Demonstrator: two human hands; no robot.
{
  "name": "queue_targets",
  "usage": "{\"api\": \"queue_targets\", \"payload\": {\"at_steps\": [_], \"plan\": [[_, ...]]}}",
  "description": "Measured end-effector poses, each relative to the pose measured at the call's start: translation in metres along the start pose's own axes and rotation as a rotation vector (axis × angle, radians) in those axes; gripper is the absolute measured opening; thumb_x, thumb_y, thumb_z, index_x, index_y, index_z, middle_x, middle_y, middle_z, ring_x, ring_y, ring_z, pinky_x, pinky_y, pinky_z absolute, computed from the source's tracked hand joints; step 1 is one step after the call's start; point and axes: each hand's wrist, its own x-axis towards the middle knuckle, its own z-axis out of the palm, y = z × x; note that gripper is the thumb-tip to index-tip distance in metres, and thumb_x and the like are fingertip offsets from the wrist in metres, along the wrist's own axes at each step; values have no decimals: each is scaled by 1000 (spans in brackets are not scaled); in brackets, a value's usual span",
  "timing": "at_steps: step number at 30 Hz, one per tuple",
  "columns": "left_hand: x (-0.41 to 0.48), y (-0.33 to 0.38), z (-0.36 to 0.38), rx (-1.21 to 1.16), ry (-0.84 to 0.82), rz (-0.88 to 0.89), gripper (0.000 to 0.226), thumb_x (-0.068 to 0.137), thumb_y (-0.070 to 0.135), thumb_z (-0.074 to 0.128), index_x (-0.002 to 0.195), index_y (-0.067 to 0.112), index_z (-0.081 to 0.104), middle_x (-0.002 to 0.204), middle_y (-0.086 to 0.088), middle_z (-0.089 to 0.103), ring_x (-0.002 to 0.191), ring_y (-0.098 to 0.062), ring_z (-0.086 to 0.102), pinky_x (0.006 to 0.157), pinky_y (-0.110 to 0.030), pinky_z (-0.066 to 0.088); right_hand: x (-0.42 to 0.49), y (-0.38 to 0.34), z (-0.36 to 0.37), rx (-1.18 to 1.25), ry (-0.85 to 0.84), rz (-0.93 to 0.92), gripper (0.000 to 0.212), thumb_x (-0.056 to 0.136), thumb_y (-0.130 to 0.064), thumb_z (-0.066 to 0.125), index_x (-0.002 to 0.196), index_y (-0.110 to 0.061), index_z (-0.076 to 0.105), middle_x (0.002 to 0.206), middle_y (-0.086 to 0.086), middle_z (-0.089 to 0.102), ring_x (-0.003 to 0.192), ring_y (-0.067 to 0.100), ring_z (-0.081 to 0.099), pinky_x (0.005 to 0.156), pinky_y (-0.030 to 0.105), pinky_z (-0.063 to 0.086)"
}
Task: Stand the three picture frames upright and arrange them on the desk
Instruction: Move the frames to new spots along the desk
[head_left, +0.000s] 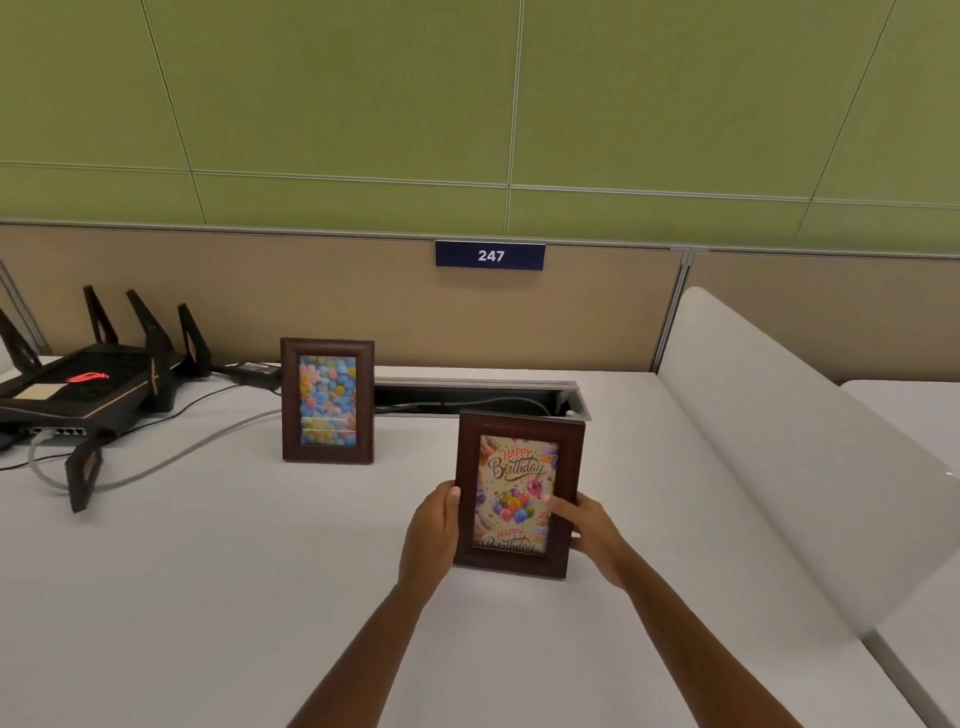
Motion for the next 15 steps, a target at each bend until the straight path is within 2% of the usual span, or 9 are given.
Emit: {"api": "queue_targets", "payload": {"at_steps": [2, 4, 9, 12, 15], "plan": [[-1, 1, 0, 31, -23, -8, 35, 98, 24, 31, 122, 6, 49, 121, -14, 61, 113, -25, 58, 93, -36, 52, 6, 7, 1, 92, -35, 46, 34, 89, -21, 52, 123, -14, 49, 112, 7, 63, 103, 25, 60, 87, 41, 51], [-2, 0, -1, 64, -42, -20, 35, 98, 23, 32, 123, 5, 48, 122, -14, 61, 113, -25, 58, 92, -35, 52, 10, 11, 1, 158, -61, 67, 33, 89, -19, 52, 121, -14, 51, 116, 10, 63, 109, 30, 59, 92, 45, 49], [-6, -10, -1, 97, -142, -90, 34, 98, 18, 33, 123, -1, 46, 122, -19, 60, 112, -29, 57, 92, -37, 51, 13, 12, -1, 206, -135, 69, 18, 88, -17, 52, 105, -23, 57, 108, 3, 66, 101, 23, 63, 82, 37, 54], [-3, -10, -2, 70, -141, -108, 33, 98, 14, 35, 123, -5, 47, 123, -21, 59, 113, -32, 56, 95, -43, 50, 16, 13, -3, 195, -140, 58, 19, 89, -17, 51, 107, -21, 56, 108, 4, 66, 101, 23, 62, 85, 38, 52], [4, -8, -1, 81, -124, -105, 31, 97, 12, 37, 119, -5, 50, 120, -21, 61, 111, -34, 58, 95, -43, 51, 19, 14, -5, 182, -127, 51, 25, 90, -19, 50, 114, -18, 52, 107, 2, 65, 98, 21, 62, 83, 36, 52]]}}
